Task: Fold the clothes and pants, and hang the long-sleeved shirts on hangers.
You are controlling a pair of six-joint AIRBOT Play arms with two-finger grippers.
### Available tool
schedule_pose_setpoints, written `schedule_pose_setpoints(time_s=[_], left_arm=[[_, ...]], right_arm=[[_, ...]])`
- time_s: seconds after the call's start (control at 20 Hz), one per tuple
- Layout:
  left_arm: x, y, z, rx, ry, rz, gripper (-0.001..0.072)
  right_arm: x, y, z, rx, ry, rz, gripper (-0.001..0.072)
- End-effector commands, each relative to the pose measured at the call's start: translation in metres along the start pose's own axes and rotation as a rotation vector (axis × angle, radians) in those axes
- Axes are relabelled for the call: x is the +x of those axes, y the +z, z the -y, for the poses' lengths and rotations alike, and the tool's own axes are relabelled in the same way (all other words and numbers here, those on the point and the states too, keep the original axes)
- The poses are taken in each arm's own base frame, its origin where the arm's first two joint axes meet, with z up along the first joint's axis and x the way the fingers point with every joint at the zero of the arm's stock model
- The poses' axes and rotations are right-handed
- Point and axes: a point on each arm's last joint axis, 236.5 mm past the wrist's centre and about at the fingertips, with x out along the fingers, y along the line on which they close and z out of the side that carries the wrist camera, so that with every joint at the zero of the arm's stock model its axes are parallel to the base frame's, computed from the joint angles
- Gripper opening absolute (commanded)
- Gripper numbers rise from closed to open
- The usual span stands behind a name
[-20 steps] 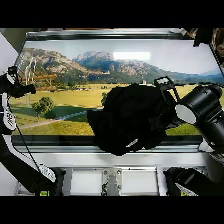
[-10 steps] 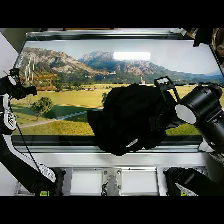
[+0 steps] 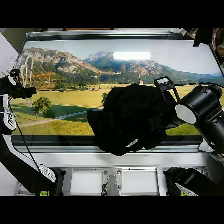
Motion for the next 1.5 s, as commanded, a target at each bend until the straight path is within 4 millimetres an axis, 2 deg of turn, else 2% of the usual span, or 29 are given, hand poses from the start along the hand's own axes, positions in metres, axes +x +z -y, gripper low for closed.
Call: schedule_pose_setpoints(time_s=[0.0,0.1,0.2,0.5,0.9,1.1,1.2,1.3,1.45], left_arm=[[0.0,-0.003,0.001,-0.002,-0.005,-0.014,0.001],[-0.005,0.0,0.0,-0.001,-0.002,-0.001,0.001],[-0.018,0.011,-0.002,-0.003,0.004,0.041,0.0009],[-0.082,0.032,0.003,0.022,0.012,0.117,0.0008],[-0.161,0.056,0.043,0.124,-0.001,0.241,0.0009],[-0.196,0.061,0.072,0.185,-0.023,0.291,0.0009],[-0.218,0.057,0.097,0.31,-0.037,0.305,0.0009],[-0.243,0.041,0.126,0.493,-0.051,0.289,0.001],[-0.281,-0.01,0.179,0.83,-0.16,0.215,0.001]], right_arm=[[0.0,0.0,0.0,-0.001,0.0,-0.001,0.001],[0.0,0.0,0.0,-0.001,0.0,-0.001,0.001],[0.0,0.0,0.0,-0.001,0.0,-0.001,0.001],[0.0,0.0,0.0,-0.001,0.0,-0.001,0.001],[0.0,0.0,0.0,-0.001,0.0,-0.001,0.001],[0.0,0.0,0.0,-0.001,0.0,-0.001,0.001],[0.0,0.0,0.0,-0.001,0.0,-0.001,0.001],[0.0,0.0,0.0,-0.001,0.0,-0.001,0.001],[0.0,0.0,0.0,-0.001,0.0,-0.001,0.001]])
